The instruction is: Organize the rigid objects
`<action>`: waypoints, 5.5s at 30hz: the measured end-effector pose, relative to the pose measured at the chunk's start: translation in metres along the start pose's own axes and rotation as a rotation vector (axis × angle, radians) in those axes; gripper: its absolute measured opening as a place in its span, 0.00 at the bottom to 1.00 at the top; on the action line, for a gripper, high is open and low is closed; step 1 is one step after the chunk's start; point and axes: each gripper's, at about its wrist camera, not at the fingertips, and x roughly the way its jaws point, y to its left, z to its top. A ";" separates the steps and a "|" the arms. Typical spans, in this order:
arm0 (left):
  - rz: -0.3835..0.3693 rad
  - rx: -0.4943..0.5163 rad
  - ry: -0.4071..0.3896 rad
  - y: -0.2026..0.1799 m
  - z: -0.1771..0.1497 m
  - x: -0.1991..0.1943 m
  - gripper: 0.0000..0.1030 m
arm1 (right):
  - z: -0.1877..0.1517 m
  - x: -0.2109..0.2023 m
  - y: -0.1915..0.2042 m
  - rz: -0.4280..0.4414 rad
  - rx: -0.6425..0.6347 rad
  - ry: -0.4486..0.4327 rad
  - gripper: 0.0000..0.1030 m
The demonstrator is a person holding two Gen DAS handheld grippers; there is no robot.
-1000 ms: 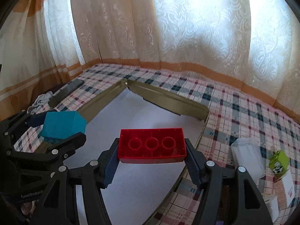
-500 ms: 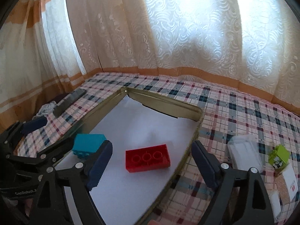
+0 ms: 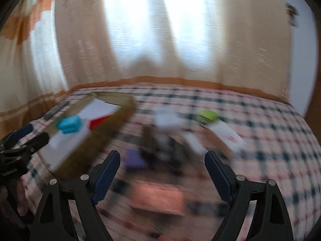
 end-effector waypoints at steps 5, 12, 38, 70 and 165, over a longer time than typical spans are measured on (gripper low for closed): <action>-0.032 0.024 0.046 -0.027 -0.015 0.005 1.00 | -0.022 0.008 -0.018 -0.015 0.059 0.060 0.85; -0.001 0.015 0.052 -0.028 -0.017 0.006 1.00 | -0.035 0.029 0.001 -0.001 0.046 0.140 0.93; -0.098 0.099 0.119 -0.089 -0.010 0.033 1.00 | -0.037 0.032 -0.038 -0.062 0.141 0.164 0.77; -0.177 0.129 0.377 -0.125 -0.006 0.128 0.70 | -0.011 0.018 -0.063 -0.173 0.171 -0.018 0.77; -0.012 0.008 -0.134 -0.057 -0.001 0.027 0.50 | -0.016 -0.033 0.002 -0.188 0.039 -0.347 0.76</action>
